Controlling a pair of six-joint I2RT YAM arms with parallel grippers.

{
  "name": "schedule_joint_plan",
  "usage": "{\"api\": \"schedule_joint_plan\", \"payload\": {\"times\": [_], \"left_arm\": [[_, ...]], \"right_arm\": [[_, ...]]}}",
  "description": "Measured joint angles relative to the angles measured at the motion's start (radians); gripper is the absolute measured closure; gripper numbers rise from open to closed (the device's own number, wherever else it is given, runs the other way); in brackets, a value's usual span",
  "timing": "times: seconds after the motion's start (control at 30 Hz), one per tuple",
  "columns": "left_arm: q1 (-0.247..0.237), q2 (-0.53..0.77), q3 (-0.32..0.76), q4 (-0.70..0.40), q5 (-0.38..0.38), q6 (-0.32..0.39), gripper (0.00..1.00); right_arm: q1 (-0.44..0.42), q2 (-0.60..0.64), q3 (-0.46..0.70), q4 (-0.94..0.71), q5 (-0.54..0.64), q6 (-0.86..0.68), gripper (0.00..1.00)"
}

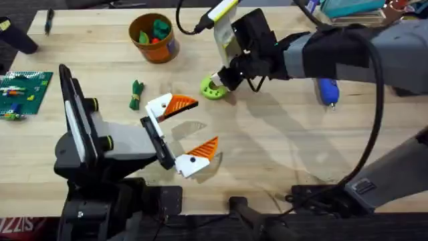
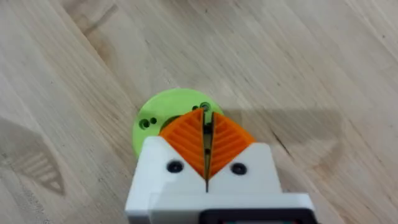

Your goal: Pick up the gripper from the table and insert it into the empty holder that is missing its gripper. Then pick up a screw, insert it into the mounting hole, and use the screwdriver to tighten it. Finally, clean up the table by picking up the vegetable and placing it into the bucket.

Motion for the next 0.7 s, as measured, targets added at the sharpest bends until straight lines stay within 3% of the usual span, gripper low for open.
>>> {"api": "schedule_joint_plan", "payload": {"times": [0.4, 0.7], "left_arm": [[0.000, 0.000, 0.000, 0.000, 0.000, 0.000, 0.015], [0.000, 0.000, 0.000, 0.000, 0.000, 0.000, 0.016]], "right_arm": [[-0.005, -0.003, 0.008, -0.014, -0.010, 0.000, 0.997], [-0.006, -0.106, 0.012, -0.029, 0.005, 0.021, 0.997]]}}
